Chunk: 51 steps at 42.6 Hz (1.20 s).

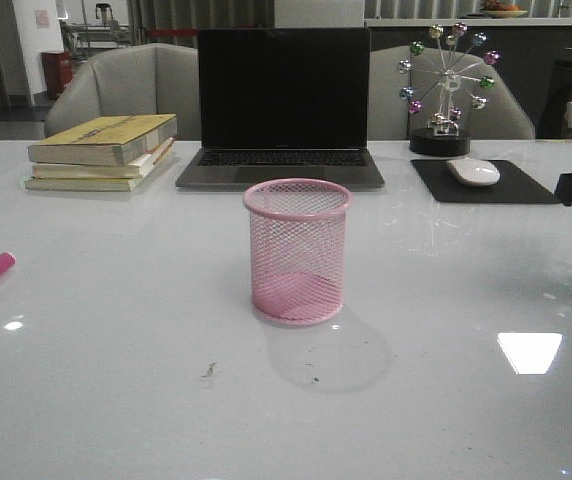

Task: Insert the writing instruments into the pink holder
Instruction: 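Lower the right gripper onto the green marker and close on it, then lift the green marker and carry it above the pink mesh holder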

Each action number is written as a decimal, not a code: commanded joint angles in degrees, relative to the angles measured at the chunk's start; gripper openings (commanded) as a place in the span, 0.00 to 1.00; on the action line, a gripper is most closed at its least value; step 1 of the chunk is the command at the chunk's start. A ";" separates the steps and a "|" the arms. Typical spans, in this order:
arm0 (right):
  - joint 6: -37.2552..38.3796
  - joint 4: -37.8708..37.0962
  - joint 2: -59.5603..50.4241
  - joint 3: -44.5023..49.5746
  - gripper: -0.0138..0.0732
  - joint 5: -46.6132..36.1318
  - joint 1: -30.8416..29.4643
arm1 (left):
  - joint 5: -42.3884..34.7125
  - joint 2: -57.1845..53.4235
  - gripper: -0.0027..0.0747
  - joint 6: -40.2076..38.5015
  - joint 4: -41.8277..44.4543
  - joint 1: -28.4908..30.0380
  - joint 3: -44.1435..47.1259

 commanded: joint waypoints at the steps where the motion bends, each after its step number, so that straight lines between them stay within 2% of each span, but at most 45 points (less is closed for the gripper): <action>1: -0.91 0.18 -0.73 -2.85 0.76 -1.65 -0.02 | -4.02 -0.28 0.74 -0.09 -0.31 -0.46 -1.60; 16: -0.91 0.18 3.16 -6.04 0.74 -1.01 -0.02 | -4.02 -0.28 0.74 -0.09 -0.31 -0.46 -1.60; 30: -0.91 0.18 3.16 -6.10 0.45 0.52 -0.02 | -4.02 -0.28 0.74 -0.09 -0.31 -0.46 -1.60; 37: -0.91 0.26 2.46 -6.10 0.36 0.83 -0.02 | -4.02 -0.28 0.74 -0.09 -0.31 -0.46 -1.60; 44: -0.97 0.90 -2.64 -5.36 0.36 -0.05 0.46 | -4.02 -0.28 0.74 -0.09 -0.31 -0.46 -1.60; 51: -1.03 1.47 -14.72 0.89 0.36 -9.94 3.90 | -4.02 -0.28 0.74 -0.09 -0.31 -0.46 -1.60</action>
